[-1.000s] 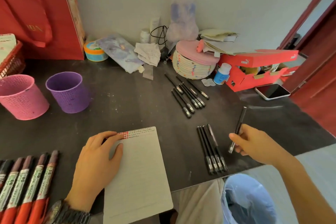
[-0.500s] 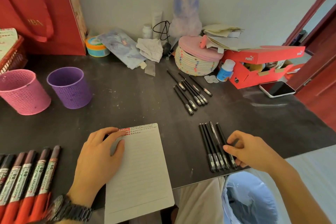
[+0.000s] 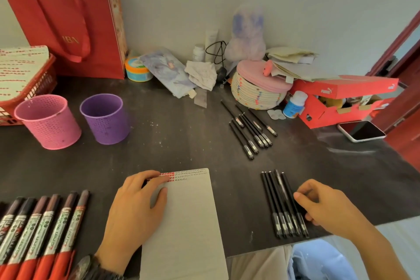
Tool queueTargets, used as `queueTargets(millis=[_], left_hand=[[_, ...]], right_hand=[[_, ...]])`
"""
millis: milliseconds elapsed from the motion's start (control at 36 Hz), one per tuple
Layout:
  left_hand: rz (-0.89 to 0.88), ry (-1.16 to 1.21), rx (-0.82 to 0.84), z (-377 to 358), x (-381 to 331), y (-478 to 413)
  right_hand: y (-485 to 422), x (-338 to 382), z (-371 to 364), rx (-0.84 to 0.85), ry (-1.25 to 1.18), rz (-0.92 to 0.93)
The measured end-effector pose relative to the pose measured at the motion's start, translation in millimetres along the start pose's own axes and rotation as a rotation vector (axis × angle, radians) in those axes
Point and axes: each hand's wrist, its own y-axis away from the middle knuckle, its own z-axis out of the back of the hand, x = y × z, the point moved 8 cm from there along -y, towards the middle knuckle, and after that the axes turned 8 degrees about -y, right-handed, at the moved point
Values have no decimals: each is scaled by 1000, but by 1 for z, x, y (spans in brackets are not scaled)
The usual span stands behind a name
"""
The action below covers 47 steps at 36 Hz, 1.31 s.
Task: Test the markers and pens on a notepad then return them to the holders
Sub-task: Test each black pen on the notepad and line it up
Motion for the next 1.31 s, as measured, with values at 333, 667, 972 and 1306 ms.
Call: queueTargets(millis=[333, 667, 972, 1306], left_hand=[[4, -34, -18, 2, -1, 0], [15, -14, 18, -4, 1, 0], [11, -12, -18, -2, 1, 1], [-64, 85, -90, 16, -14, 4]], right_hand=[[-51, 91, -8, -202, -71, 232], [-102, 144, -43, -144, 283, 217], [-96, 152, -59, -74, -38, 254], [11, 191, -139, 145, -991, 303]])
